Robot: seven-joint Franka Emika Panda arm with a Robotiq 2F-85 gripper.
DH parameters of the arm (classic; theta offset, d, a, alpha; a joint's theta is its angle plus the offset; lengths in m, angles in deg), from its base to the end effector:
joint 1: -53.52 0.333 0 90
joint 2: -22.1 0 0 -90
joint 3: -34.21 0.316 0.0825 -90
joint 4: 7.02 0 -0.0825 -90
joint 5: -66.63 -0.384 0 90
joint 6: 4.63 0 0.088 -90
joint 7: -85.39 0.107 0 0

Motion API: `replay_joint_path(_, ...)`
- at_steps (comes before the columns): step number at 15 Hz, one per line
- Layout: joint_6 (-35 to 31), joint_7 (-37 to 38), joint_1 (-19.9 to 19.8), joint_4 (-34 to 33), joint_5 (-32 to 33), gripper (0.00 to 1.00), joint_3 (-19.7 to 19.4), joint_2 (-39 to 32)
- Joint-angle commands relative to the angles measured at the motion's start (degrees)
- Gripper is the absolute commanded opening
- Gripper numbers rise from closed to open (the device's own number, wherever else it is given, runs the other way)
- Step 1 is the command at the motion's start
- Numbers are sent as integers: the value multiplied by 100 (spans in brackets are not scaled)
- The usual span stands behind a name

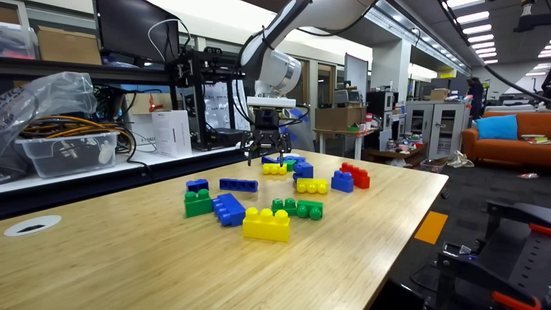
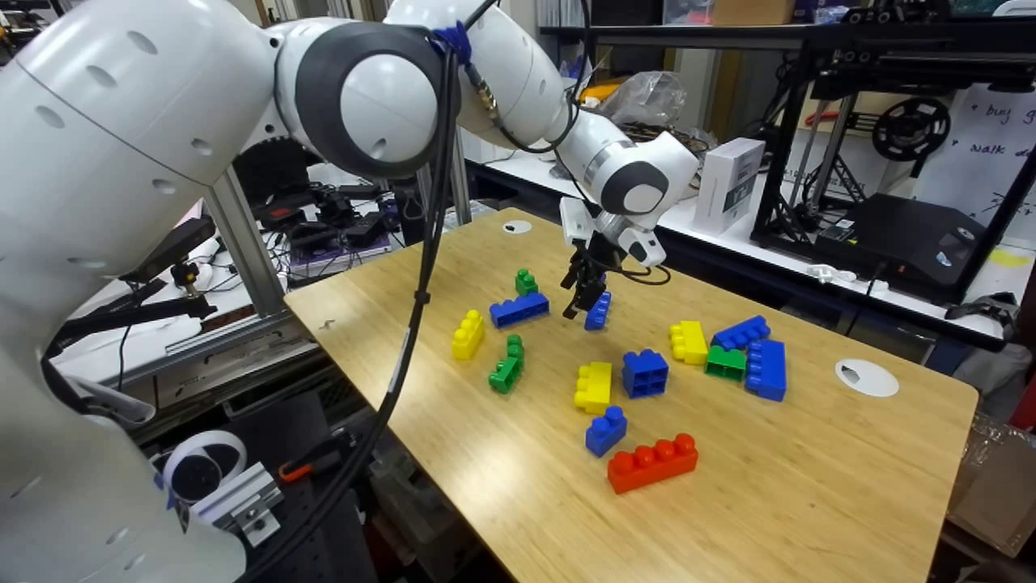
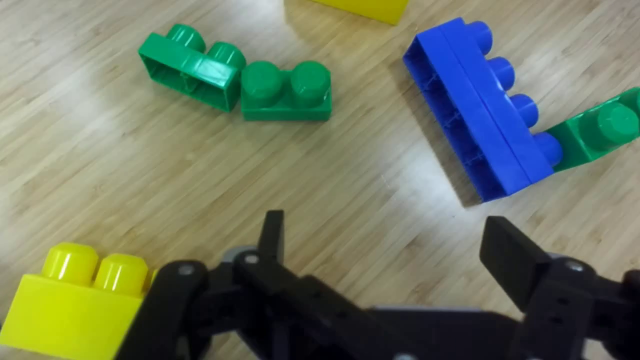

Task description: Move the yellow block at the center of the table backwards then put a green block on top of it

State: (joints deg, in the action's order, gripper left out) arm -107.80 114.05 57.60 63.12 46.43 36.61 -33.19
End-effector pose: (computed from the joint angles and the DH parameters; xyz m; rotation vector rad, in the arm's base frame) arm 0.7049 0.1023 0.1630 -2.7278 0.7665 0.6879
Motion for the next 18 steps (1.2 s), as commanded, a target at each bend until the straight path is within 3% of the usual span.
replay_joint_path(1,227,318,-69,-343,-273,100,64,-327)
replay_joint_path(12,136,-167,-110,63,-379,100,220,-287)
replay_joint_path(15,222,-588,-56,256,-243,100,280,-180)
replay_joint_path(16,179,-276,20,-39,-257,100,192,-387)
replay_joint_path(18,229,-425,24,-11,-253,100,217,-373)
